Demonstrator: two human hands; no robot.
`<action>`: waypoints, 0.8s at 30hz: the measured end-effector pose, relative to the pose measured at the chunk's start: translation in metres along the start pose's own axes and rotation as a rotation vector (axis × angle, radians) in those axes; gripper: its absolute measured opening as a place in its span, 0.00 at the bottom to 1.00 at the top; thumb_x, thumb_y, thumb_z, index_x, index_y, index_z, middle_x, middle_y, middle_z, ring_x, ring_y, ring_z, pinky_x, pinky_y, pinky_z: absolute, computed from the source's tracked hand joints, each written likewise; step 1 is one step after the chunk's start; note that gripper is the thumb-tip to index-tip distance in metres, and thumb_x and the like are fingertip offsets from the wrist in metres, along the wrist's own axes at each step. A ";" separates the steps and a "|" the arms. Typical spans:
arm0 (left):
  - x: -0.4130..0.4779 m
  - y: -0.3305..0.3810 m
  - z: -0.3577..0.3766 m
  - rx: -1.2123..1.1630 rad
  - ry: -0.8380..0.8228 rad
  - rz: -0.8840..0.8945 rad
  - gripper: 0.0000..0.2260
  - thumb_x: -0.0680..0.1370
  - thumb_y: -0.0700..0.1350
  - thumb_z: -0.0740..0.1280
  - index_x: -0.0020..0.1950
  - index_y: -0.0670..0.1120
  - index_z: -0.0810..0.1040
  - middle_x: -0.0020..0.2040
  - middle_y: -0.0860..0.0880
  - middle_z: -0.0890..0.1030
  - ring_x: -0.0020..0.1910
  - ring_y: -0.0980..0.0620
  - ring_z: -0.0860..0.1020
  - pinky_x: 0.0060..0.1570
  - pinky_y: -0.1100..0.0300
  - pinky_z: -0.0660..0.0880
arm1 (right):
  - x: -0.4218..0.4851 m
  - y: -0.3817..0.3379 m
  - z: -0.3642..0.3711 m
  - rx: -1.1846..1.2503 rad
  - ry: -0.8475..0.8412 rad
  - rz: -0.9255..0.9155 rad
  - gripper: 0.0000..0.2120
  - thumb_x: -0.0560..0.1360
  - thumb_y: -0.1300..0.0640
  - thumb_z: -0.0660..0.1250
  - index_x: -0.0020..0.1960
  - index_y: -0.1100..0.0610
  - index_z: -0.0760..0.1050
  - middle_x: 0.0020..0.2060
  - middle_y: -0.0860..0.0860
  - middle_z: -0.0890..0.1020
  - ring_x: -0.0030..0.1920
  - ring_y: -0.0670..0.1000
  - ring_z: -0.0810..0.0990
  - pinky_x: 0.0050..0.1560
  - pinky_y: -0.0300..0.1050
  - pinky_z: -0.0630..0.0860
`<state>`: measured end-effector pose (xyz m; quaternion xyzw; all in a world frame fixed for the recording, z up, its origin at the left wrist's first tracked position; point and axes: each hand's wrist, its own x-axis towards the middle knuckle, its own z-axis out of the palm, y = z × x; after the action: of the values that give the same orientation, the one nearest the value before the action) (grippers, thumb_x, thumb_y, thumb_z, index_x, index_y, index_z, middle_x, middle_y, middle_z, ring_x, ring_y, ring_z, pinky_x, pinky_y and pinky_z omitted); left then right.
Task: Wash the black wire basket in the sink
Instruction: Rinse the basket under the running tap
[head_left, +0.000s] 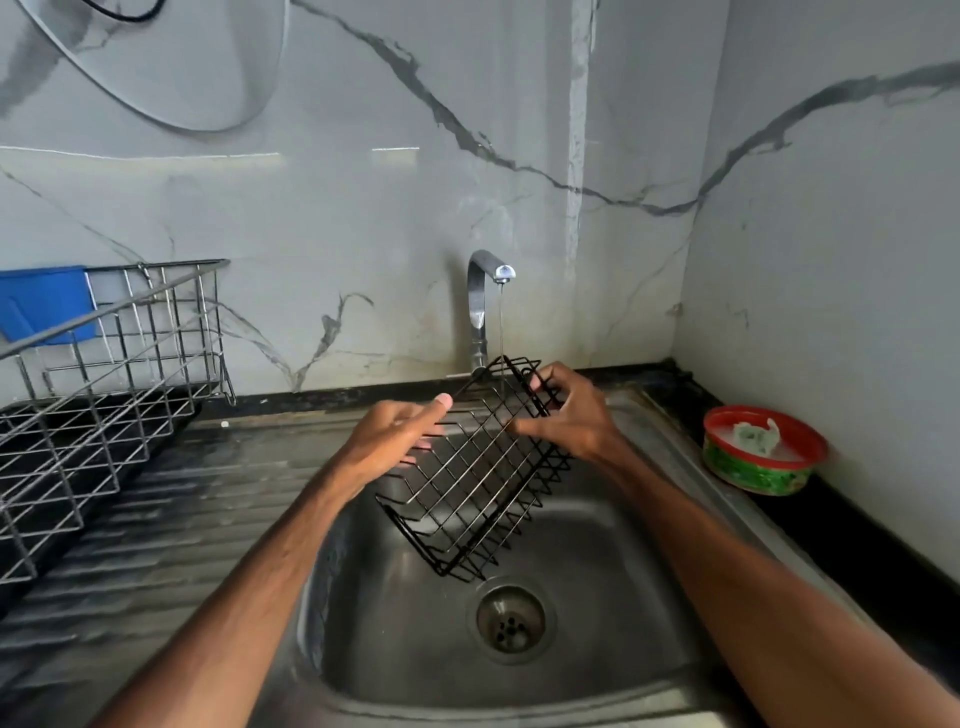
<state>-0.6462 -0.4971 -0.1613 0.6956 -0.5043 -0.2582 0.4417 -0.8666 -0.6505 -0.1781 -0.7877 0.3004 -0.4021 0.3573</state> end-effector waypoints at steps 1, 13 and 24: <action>0.002 0.004 0.002 0.027 -0.020 0.005 0.31 0.73 0.74 0.67 0.60 0.49 0.83 0.54 0.50 0.87 0.52 0.50 0.86 0.53 0.51 0.84 | 0.000 0.001 0.004 0.011 -0.011 -0.002 0.27 0.59 0.51 0.85 0.53 0.52 0.76 0.51 0.47 0.79 0.54 0.50 0.78 0.54 0.48 0.79; 0.014 0.018 0.024 0.209 0.112 0.110 0.31 0.67 0.59 0.82 0.66 0.52 0.78 0.58 0.58 0.80 0.56 0.58 0.76 0.52 0.68 0.70 | -0.001 -0.019 0.033 -0.057 -0.092 0.078 0.56 0.53 0.56 0.87 0.70 0.38 0.58 0.64 0.45 0.74 0.67 0.51 0.74 0.64 0.51 0.78; 0.016 0.019 0.031 0.282 0.124 0.153 0.41 0.68 0.51 0.81 0.77 0.48 0.69 0.64 0.52 0.77 0.56 0.56 0.78 0.46 0.67 0.76 | -0.012 -0.036 0.023 -0.251 -0.076 -0.037 0.60 0.58 0.58 0.86 0.80 0.47 0.55 0.73 0.47 0.68 0.70 0.50 0.69 0.66 0.42 0.72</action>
<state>-0.6746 -0.5246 -0.1583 0.7250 -0.5587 -0.1072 0.3883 -0.8463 -0.6133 -0.1639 -0.8462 0.3199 -0.3379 0.2595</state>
